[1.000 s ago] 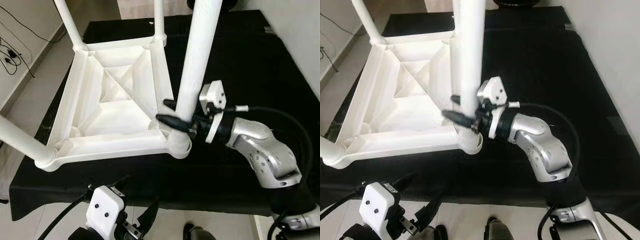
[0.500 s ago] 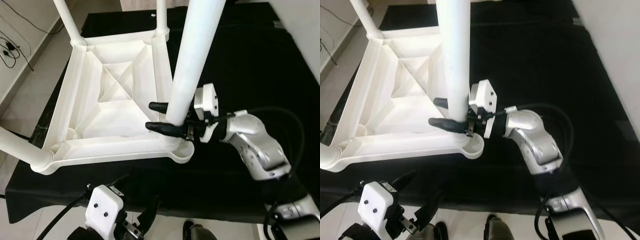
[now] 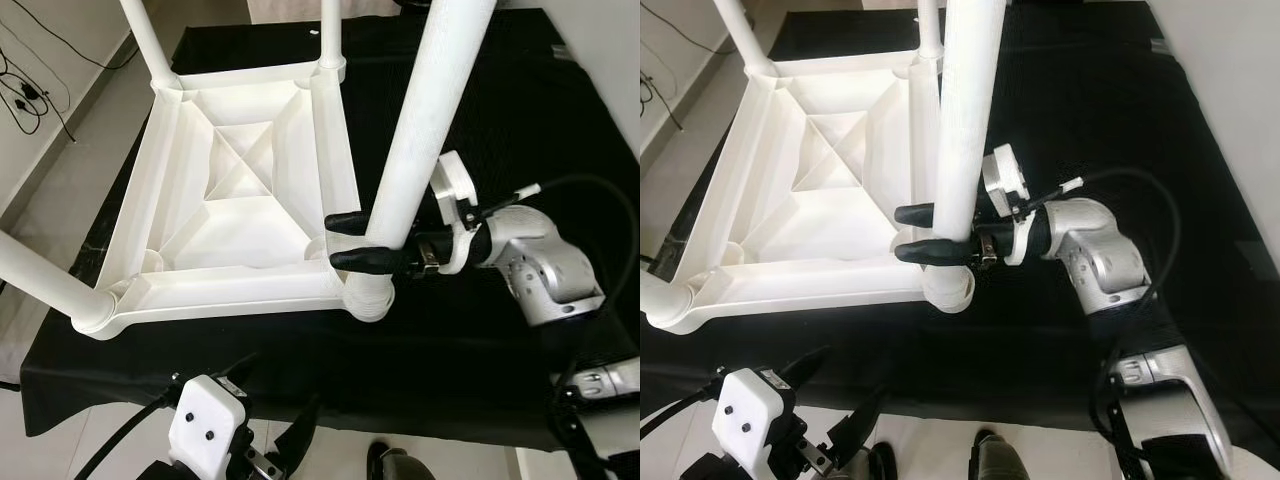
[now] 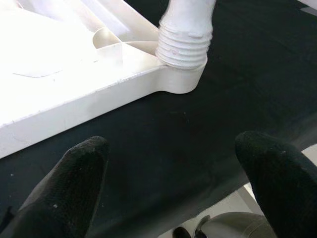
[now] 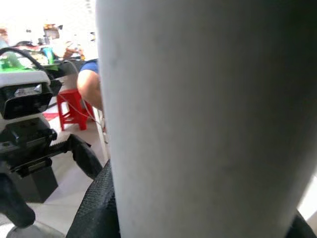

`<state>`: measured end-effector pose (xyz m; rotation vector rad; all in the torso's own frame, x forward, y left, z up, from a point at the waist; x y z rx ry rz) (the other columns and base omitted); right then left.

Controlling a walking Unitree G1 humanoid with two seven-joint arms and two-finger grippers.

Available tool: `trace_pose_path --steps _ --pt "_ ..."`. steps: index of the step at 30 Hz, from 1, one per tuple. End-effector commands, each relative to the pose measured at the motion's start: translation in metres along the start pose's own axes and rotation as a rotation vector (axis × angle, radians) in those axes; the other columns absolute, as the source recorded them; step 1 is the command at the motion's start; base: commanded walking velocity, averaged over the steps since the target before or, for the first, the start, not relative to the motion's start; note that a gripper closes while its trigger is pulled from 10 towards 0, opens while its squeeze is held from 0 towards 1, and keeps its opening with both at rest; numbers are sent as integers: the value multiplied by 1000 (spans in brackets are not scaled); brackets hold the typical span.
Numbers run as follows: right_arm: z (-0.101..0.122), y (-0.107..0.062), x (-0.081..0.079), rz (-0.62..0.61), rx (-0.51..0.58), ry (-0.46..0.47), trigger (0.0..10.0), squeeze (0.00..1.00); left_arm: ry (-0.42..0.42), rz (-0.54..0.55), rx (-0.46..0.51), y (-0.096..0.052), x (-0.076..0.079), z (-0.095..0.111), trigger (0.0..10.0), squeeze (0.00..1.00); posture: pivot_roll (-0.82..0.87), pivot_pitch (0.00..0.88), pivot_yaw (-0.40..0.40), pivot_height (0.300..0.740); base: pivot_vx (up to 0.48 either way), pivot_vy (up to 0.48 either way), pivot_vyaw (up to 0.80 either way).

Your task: Building children table

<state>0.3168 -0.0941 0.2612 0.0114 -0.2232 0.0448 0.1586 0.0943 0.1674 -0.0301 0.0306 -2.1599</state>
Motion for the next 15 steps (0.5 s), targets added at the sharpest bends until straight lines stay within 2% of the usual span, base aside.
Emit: trace_pose_path --steps 1,4,12,15 --pt "-13 3 -3 23 -27 30 10000 0 -14 -10 -18 -3 4 -1 10000 0 121 312 44 740 0 0 0" --pt "-14 4 2 67 -35 19 10000 0 -15 -12 -24 -5 5 -1 10000 0 128 317 46 740 0 0 0" --pt "-10 -1 -3 159 -65 -4 10000 0 -14 -12 -30 -7 5 -1 10000 0 133 322 51 740 0 0 0" --pt "-10 -3 -8 209 -137 -42 10000 0 -14 -15 -34 -8 6 -1 10000 0 134 322 54 740 0 0 0"
Point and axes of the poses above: a point about 5 cm out from each wrist's last joint towards the gripper, its own y axis pointing out of the wrist towards the gripper, its own z axis along the axis of the wrist's last joint, x = y × z, the point moved 4 cm from there along y, pointing out of the wrist towards the gripper
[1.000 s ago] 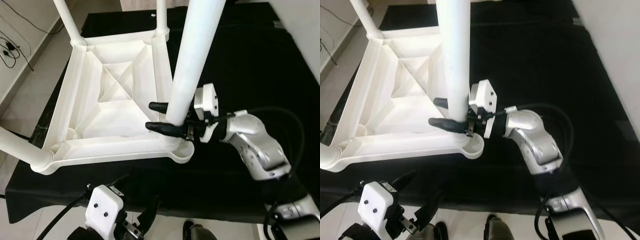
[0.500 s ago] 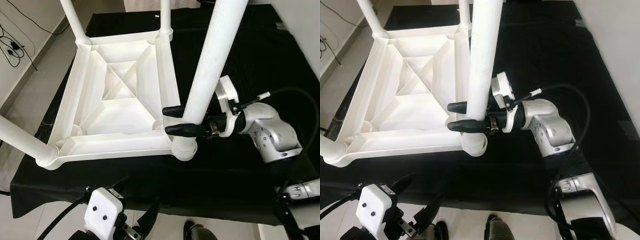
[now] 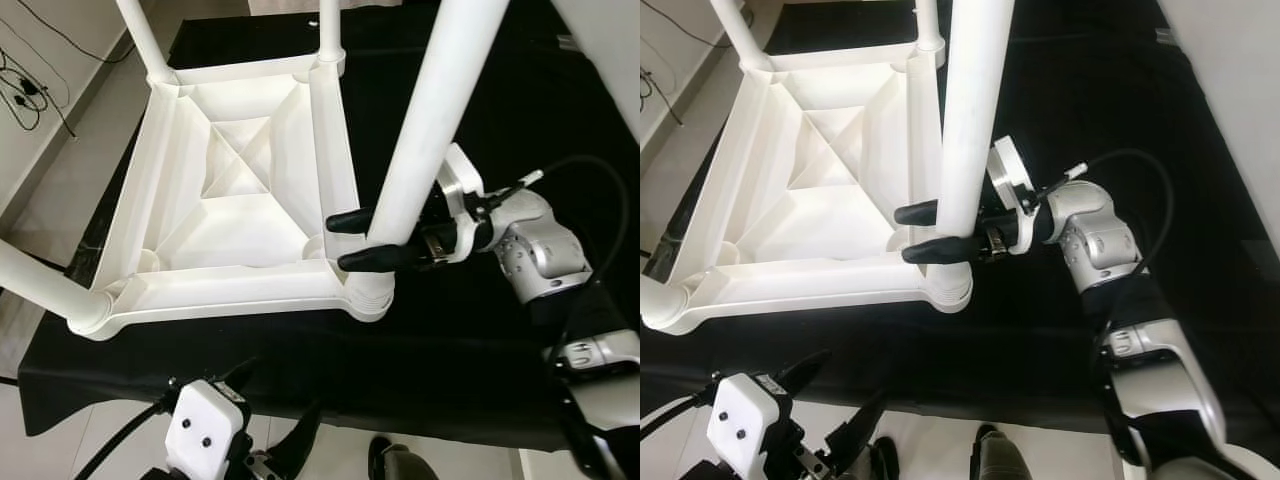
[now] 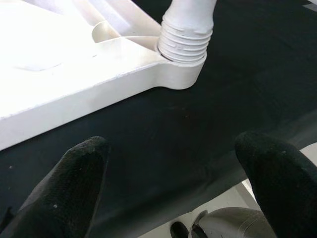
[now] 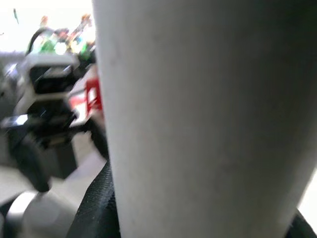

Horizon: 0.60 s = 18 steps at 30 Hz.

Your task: Building children table

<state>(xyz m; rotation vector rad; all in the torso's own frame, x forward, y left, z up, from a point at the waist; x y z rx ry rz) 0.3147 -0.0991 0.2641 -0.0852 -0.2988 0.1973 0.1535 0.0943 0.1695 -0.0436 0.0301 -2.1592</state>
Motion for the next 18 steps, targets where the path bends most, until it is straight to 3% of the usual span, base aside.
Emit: trace_pose_path --steps 1,7,18 --pt "-12 4 -7 54 -58 31 10000 0 -4 -15 -29 -4 3 -3 10000 0 134 321 55 740 0 0 0" --pt "-16 7 -11 112 -170 -30 10000 0 -3 -17 -32 -4 3 -2 10000 0 132 315 56 740 0 0 0" --pt "-9 15 -14 179 -191 -42 10000 0 -5 -15 -28 -3 4 -3 10000 0 122 303 50 740 0 0 0"
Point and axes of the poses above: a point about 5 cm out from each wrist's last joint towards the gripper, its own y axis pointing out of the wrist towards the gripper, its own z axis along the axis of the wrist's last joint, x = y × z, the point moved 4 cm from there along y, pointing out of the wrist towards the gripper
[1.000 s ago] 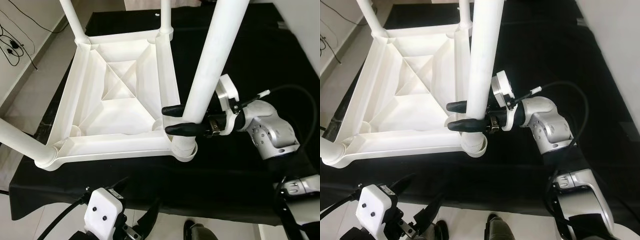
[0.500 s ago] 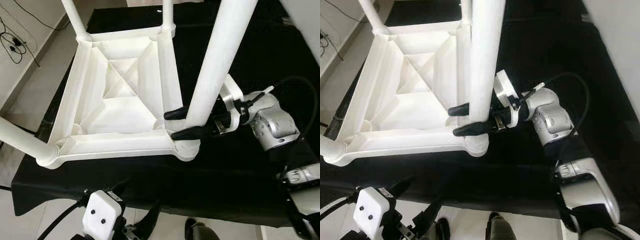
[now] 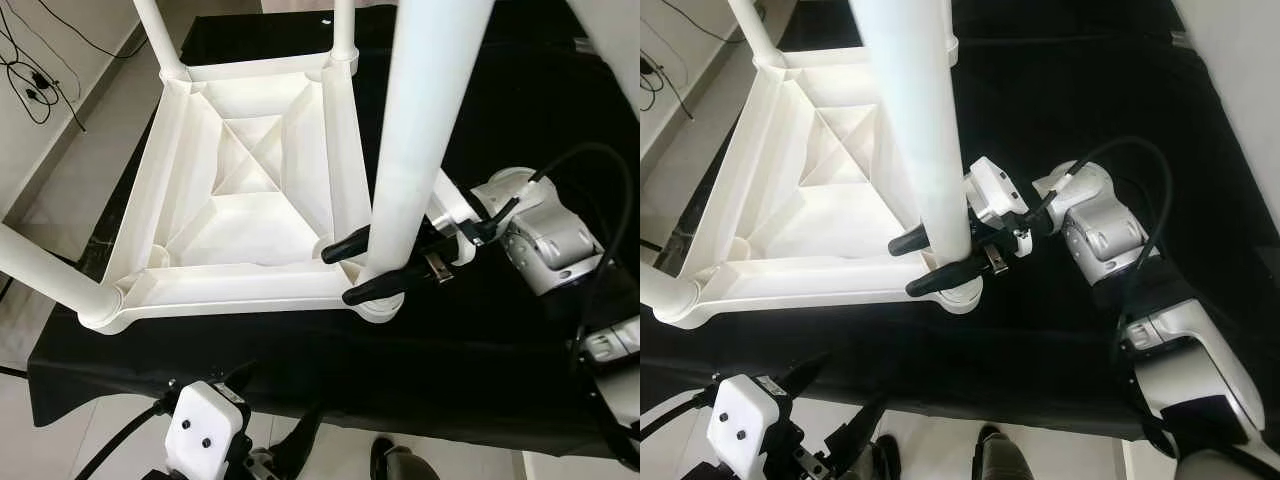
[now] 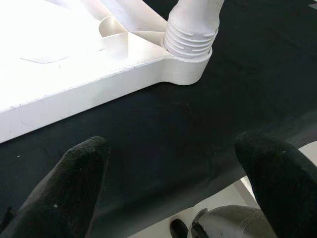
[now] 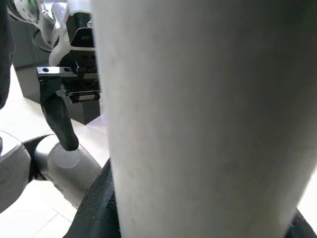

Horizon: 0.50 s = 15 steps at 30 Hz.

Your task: Building children table

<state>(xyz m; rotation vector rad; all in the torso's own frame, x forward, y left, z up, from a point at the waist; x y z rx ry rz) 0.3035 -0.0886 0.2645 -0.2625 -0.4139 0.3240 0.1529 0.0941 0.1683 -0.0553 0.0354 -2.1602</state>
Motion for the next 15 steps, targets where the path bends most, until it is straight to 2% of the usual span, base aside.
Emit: trace_pose_path --steps 1,7,10,12,15 --pt "-11 6 -6 35 -15 69 10000 0 1 -14 -19 -2 4 -2 10000 0 120 301 48 740 0 0 0" --pt "-13 5 0 21 -3 132 10000 0 0 -13 -17 -1 4 -1 10000 0 118 299 46 740 0 0 0" --pt "-9 4 4 8 28 160 10000 0 -1 -13 -16 -1 4 -1 10000 0 115 299 45 740 0 0 0" --pt "-5 2 12 -34 99 186 10000 0 -2 -12 -14 -1 4 -1 10000 0 114 301 44 740 0 0 0" --pt "-7 2 14 -56 105 187 10000 0 -3 -11 -13 -1 4 0 10000 0 117 304 43 740 0 0 0"
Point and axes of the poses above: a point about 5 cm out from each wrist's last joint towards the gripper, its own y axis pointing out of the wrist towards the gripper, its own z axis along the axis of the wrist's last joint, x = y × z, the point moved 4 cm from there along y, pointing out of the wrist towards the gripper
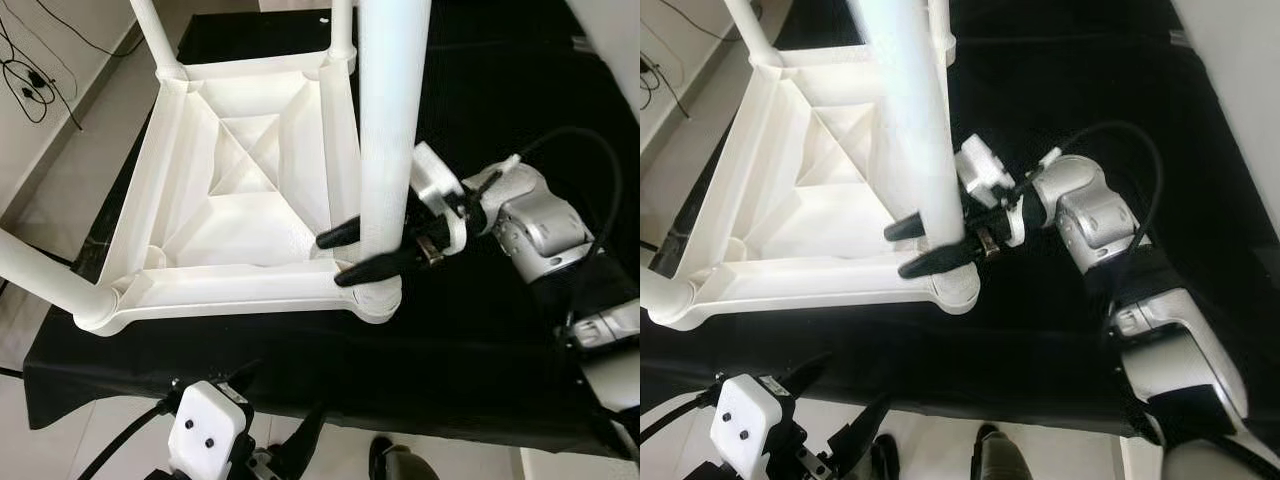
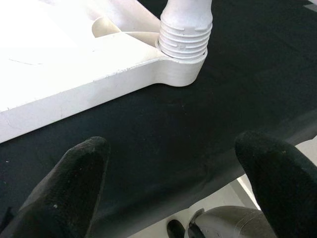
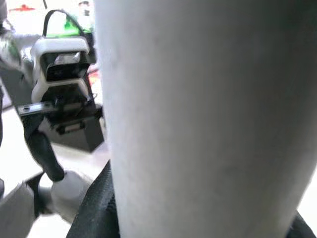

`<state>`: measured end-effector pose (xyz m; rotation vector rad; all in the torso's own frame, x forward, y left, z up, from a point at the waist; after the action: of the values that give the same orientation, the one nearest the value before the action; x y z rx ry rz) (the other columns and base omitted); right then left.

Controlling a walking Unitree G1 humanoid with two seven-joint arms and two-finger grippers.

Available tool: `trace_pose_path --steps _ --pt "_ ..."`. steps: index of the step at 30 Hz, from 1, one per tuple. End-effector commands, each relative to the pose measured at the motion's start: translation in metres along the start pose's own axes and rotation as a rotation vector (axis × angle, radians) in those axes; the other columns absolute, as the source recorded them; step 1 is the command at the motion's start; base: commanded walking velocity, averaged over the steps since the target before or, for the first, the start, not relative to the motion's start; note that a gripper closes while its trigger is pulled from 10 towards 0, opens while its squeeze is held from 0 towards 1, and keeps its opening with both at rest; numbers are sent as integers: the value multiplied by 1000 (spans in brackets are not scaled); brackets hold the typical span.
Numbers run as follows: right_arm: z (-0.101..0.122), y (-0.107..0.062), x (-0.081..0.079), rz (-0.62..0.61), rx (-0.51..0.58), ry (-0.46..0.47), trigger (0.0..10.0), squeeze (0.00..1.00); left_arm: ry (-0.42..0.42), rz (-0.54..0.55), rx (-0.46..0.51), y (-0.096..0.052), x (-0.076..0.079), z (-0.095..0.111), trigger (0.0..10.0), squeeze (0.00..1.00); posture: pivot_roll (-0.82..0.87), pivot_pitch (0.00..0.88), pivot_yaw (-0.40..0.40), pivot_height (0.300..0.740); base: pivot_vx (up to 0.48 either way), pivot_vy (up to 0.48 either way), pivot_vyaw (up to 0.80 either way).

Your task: Building children table

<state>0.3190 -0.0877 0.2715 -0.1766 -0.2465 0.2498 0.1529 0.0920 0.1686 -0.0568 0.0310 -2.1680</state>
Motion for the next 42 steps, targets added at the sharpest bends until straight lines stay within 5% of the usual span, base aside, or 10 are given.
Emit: trace_pose_path --steps 1,17,25,34,42 --pt "-10 7 -2 4 12 23 10000 0 0 -2 -15 -2 2 -1 10000 0 117 306 44 740 0 0 0" --pt "-17 6 -17 -84 104 -35 10000 0 1 -1 -15 -2 1 -1 10000 0 113 313 52 740 0 0 0" --pt "-31 9 -33 -18 -19 -66 10000 0 4 -1 -16 -2 -1 -1 10000 0 113 313 57 740 0 0 0" --pt "-34 7 -25 -36 -109 -41 10000 0 5 1 -11 -1 -1 -1 10000 0 108 313 50 740 0 0 0" --pt "-26 7 -18 -65 -87 7 10000 0 3 3 -9 0 -1 0 10000 0 106 314 48 740 0 0 0"
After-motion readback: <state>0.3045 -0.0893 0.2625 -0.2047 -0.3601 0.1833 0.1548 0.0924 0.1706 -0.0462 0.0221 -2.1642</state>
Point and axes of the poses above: a point about 5 cm out from each wrist's last joint towards the gripper, its own y axis pointing out of the wrist towards the gripper, its own z axis along the axis of the wrist's last joint, x = y × z, the point moved 4 cm from there along y, pointing out of the wrist towards the gripper
